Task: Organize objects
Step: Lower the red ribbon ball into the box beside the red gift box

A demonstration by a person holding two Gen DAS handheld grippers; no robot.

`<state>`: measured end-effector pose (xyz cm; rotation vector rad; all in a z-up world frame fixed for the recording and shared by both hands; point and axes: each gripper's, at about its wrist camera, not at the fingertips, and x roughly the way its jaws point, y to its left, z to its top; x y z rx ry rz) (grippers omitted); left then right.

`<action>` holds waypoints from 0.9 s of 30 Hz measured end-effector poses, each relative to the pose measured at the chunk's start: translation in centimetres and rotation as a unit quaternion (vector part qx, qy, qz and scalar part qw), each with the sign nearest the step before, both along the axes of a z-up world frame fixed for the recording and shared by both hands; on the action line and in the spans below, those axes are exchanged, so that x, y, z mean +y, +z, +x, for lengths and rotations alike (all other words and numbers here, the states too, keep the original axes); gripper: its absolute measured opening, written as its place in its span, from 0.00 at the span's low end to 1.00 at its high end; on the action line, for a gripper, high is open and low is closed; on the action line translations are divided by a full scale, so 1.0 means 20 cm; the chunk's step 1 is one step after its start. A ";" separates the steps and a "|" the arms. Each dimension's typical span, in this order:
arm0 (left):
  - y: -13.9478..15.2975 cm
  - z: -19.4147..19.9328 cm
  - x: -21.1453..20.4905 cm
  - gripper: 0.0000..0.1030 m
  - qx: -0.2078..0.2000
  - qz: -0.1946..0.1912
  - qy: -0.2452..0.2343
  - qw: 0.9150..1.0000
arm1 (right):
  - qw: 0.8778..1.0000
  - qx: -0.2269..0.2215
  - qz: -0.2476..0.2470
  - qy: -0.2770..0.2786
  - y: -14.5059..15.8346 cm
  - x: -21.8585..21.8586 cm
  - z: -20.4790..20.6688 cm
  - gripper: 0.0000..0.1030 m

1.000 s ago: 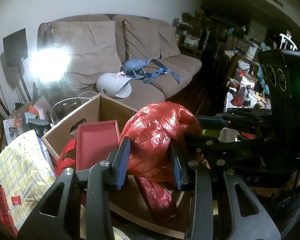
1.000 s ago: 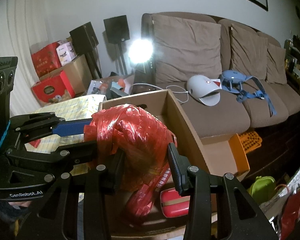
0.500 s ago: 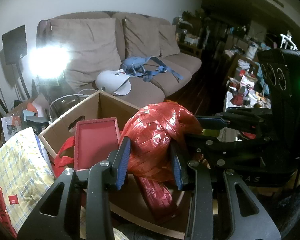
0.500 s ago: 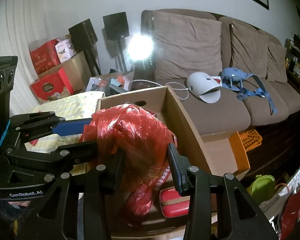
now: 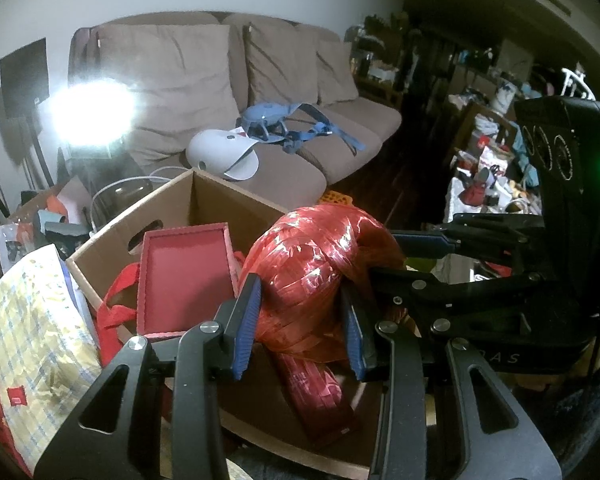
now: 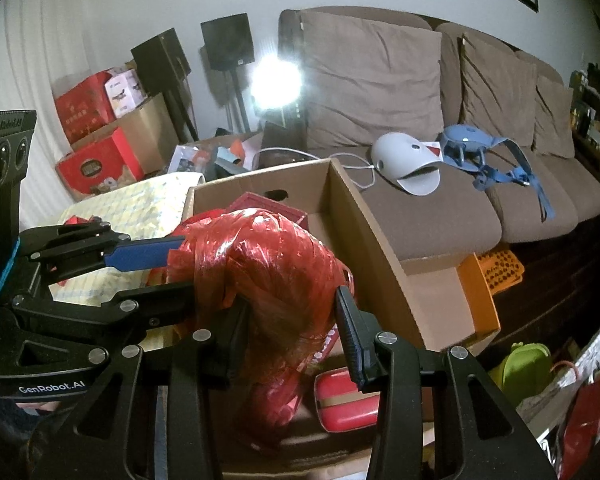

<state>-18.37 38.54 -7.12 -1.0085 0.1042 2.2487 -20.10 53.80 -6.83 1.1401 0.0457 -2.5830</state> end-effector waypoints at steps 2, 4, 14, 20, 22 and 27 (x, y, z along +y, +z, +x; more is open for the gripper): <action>-0.01 0.00 0.00 0.34 -0.003 0.000 0.000 1.000 | 1.000 -0.003 0.001 0.000 -0.01 0.00 0.00 0.40; -0.01 -0.01 0.00 0.34 -0.005 0.000 0.001 1.000 | 1.000 -0.006 0.001 0.001 -0.01 0.00 -0.01 0.40; -0.07 -0.04 -0.01 0.34 -0.029 -0.011 0.006 0.999 | 1.000 -0.026 -0.003 0.007 -0.07 -0.02 -0.04 0.40; -0.08 -0.04 -0.01 0.34 -0.035 -0.017 0.006 0.999 | 0.999 -0.034 -0.005 0.009 -0.09 -0.03 -0.05 0.40; -0.09 -0.04 -0.01 0.34 -0.036 -0.018 0.005 0.999 | 0.999 -0.035 -0.005 0.009 -0.09 -0.04 -0.04 0.40; -0.09 -0.04 -0.01 0.34 -0.038 -0.021 0.007 0.999 | 0.999 -0.038 -0.007 0.011 -0.10 -0.04 -0.05 0.40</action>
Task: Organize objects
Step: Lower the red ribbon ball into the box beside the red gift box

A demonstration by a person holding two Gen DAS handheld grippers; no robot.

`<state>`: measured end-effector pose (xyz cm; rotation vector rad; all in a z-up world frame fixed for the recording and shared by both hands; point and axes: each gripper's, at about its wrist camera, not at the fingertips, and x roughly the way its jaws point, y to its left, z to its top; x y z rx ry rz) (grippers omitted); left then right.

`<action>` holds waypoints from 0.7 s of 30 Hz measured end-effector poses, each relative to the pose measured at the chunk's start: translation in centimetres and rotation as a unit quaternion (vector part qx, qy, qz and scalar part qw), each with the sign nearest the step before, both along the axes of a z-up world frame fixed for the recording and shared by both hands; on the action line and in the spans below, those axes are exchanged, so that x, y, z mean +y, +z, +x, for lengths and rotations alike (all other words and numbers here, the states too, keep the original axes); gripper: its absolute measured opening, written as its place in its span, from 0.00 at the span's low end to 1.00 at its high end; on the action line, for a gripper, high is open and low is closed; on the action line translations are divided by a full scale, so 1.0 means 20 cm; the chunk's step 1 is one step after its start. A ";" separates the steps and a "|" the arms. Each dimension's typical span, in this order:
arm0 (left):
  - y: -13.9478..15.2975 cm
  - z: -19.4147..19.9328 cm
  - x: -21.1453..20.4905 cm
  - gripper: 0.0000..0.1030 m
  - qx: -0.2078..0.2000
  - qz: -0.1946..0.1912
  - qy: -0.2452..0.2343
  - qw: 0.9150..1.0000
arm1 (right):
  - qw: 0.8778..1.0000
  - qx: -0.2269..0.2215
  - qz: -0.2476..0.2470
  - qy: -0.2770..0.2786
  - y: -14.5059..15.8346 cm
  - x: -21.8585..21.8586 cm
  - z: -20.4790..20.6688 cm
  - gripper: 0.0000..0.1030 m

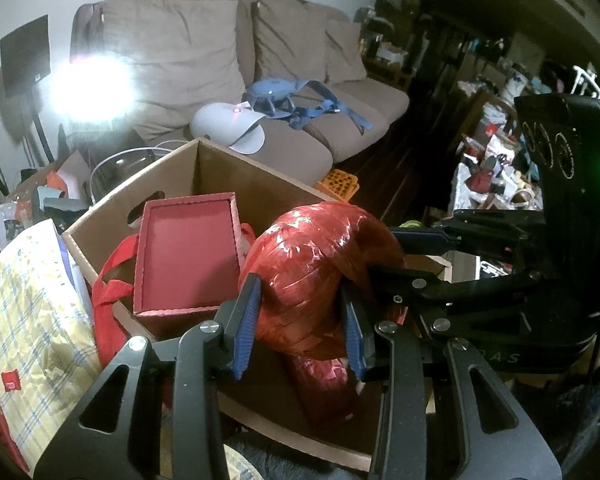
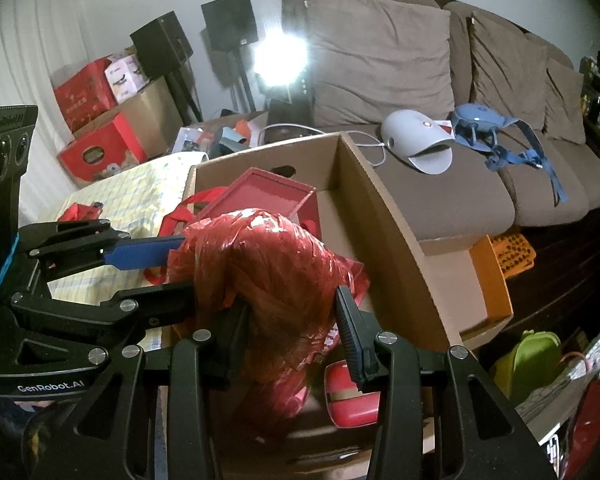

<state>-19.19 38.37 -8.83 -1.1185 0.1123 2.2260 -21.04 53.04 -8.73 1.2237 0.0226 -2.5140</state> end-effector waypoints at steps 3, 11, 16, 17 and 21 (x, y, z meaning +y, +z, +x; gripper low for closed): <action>0.00 0.00 0.00 0.34 -0.002 -0.001 0.001 1.000 | 1.000 -0.002 0.000 0.001 0.00 0.00 0.00 0.40; -0.02 0.01 -0.02 0.33 -0.010 -0.003 0.001 1.000 | 1.000 -0.009 0.008 0.010 -0.02 -0.02 0.01 0.40; -0.05 0.02 -0.03 0.33 -0.015 -0.011 -0.001 1.000 | 1.000 -0.017 0.017 0.020 -0.05 -0.04 0.00 0.40; -0.05 0.02 -0.04 0.33 -0.016 -0.011 -0.001 1.000 | 0.999 -0.019 0.019 0.021 -0.05 -0.05 0.00 0.40; -0.08 0.02 -0.04 0.33 -0.022 -0.012 -0.001 1.000 | 0.999 -0.026 0.025 0.026 -0.07 -0.06 0.00 0.40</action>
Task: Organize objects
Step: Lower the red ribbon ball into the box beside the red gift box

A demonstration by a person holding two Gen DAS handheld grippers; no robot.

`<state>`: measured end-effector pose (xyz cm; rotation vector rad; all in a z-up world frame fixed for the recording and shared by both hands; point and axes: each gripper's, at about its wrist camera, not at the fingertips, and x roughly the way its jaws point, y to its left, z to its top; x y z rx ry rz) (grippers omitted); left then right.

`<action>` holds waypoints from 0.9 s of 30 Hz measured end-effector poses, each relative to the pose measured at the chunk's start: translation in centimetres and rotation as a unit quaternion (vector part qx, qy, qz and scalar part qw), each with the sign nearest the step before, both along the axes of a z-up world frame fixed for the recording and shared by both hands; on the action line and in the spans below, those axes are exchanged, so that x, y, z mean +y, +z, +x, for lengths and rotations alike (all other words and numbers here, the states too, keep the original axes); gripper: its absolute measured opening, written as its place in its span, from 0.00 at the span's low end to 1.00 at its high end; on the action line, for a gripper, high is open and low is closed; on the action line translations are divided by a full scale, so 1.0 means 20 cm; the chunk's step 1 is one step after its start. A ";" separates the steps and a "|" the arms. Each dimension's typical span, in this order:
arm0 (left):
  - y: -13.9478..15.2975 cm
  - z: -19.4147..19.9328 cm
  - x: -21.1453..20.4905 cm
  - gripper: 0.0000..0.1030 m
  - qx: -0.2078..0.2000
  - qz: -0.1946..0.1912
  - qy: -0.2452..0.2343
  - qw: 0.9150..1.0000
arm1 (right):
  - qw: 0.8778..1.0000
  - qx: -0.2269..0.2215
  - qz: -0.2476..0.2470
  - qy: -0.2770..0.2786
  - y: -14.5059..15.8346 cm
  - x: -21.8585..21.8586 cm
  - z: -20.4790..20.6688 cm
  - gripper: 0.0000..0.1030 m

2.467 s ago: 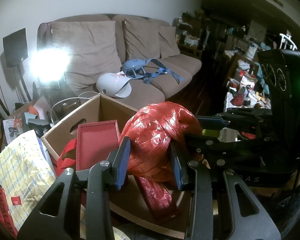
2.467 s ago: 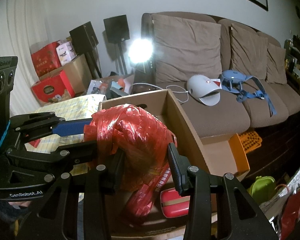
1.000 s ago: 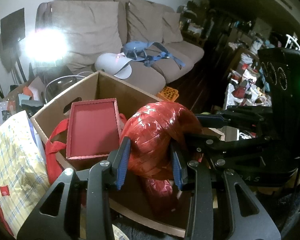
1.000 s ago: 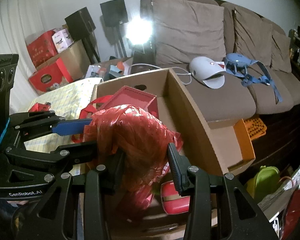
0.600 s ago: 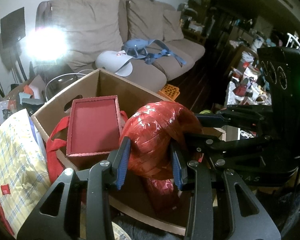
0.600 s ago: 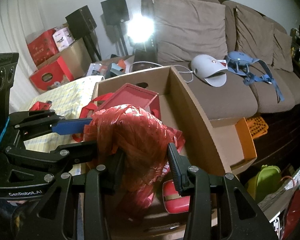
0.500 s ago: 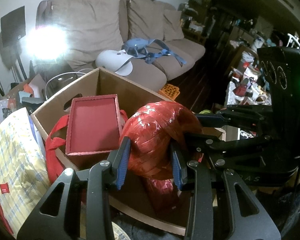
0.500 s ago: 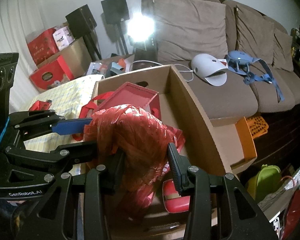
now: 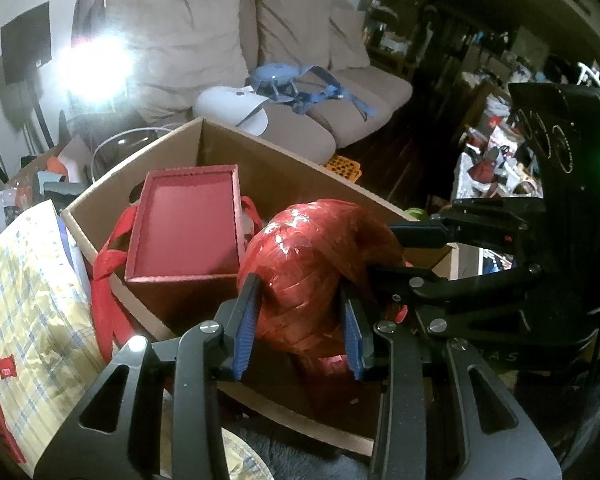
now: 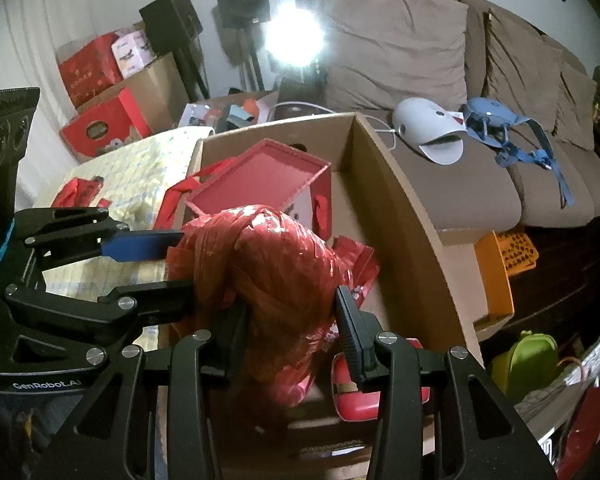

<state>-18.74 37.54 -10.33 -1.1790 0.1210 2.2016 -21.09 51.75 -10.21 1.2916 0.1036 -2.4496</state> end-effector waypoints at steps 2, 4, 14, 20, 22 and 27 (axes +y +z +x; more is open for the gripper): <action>-0.01 0.00 0.00 0.33 -0.004 -0.002 -0.002 1.000 | 1.000 -0.007 0.003 0.002 -0.02 0.00 0.00 0.40; -0.03 -0.01 0.01 0.33 -0.012 -0.003 -0.003 1.000 | 1.000 -0.013 0.005 0.002 -0.03 0.00 -0.01 0.40; -0.11 -0.03 -0.01 0.33 -0.041 -0.006 -0.005 0.999 | 0.999 -0.046 0.010 0.005 -0.11 -0.01 -0.04 0.41; -0.15 -0.04 -0.02 0.33 -0.056 -0.008 -0.007 0.998 | 0.998 -0.059 0.014 0.008 -0.14 -0.03 -0.04 0.41; -0.15 -0.04 -0.02 0.33 -0.060 -0.010 -0.008 0.998 | 0.998 -0.063 0.015 0.009 -0.15 -0.03 -0.04 0.41; -0.18 -0.05 -0.02 0.33 -0.075 -0.007 -0.008 0.997 | 0.997 -0.071 0.018 0.010 -0.16 -0.03 -0.04 0.41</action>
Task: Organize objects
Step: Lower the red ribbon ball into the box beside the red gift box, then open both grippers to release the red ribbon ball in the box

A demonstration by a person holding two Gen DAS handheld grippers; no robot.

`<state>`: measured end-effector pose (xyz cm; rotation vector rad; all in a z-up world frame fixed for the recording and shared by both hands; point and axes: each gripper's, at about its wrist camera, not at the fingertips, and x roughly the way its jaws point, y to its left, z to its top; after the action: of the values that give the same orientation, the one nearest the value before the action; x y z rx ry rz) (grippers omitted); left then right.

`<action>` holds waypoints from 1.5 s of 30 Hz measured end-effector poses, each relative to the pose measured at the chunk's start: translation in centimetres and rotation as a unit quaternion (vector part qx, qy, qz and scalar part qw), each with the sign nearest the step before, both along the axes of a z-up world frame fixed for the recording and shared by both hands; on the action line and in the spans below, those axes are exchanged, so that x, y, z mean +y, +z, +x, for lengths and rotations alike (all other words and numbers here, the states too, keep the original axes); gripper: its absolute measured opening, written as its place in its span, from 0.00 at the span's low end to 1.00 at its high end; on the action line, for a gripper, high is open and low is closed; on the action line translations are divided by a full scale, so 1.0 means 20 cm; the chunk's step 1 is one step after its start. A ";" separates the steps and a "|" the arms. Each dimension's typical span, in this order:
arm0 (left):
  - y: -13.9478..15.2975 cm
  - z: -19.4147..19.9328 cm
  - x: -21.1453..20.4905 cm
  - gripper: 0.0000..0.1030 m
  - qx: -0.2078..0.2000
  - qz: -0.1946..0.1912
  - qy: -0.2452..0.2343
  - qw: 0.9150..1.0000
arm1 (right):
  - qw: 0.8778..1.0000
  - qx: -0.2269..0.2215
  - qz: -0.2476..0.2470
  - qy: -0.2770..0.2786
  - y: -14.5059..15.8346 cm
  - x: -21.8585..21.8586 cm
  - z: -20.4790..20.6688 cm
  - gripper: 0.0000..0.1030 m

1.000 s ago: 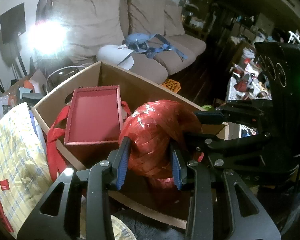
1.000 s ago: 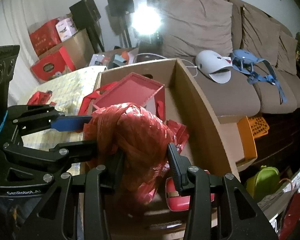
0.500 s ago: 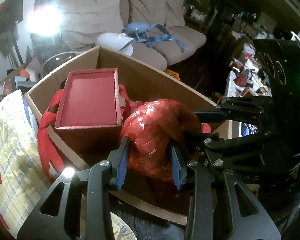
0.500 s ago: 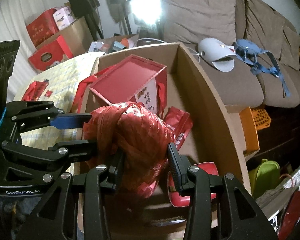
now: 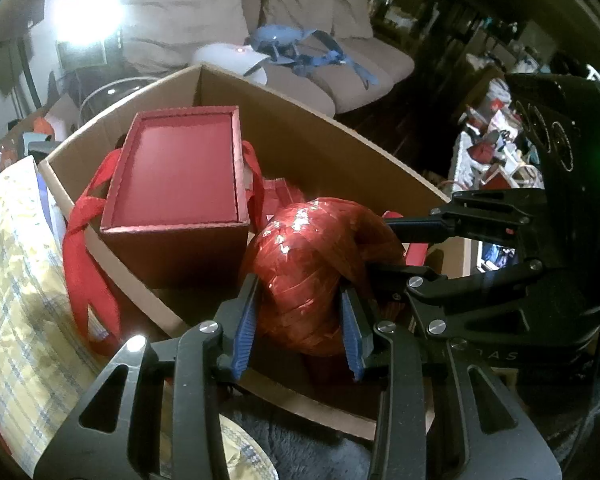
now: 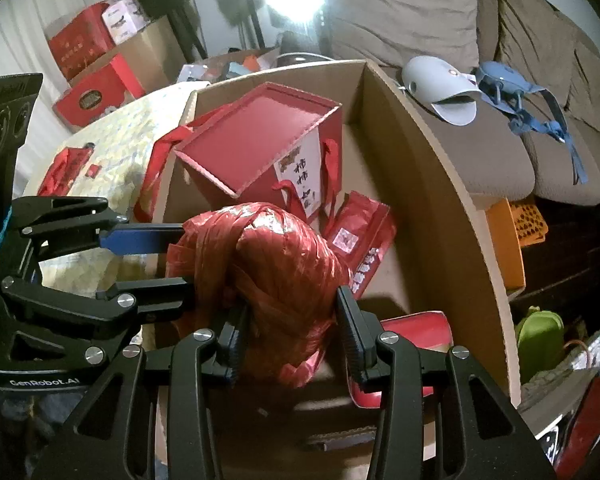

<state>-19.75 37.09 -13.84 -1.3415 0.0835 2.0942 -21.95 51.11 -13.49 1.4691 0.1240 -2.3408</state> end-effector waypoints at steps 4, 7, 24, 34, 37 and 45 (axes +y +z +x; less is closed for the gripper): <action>-0.01 -0.01 -0.01 0.34 -0.011 0.007 0.003 1.000 | 1.000 -0.002 0.007 0.000 0.00 -0.01 0.00 0.41; -0.01 -0.01 -0.01 0.35 -0.011 0.004 0.005 1.000 | 1.000 -0.006 0.003 0.000 -0.01 -0.01 -0.01 0.41; 0.07 0.00 -0.13 0.46 -0.034 0.071 0.019 0.997 | 1.000 -0.019 0.015 -0.020 -0.07 -0.01 -0.04 0.33; 0.10 0.01 -0.12 0.46 -0.005 0.041 0.025 0.999 | 1.000 0.000 -0.022 -0.014 0.03 0.00 -0.02 0.33; 0.11 0.01 -0.13 0.46 0.001 0.042 0.030 0.999 | 1.000 0.008 -0.022 -0.018 0.04 0.01 -0.01 0.33; 0.19 0.03 -0.19 0.46 0.045 0.019 0.060 0.997 | 0.998 0.039 -0.039 -0.017 0.14 0.01 0.02 0.34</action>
<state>-19.15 33.31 -10.02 -1.2577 0.0024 2.2449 -21.49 51.34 -10.67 1.3530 0.0268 -2.4029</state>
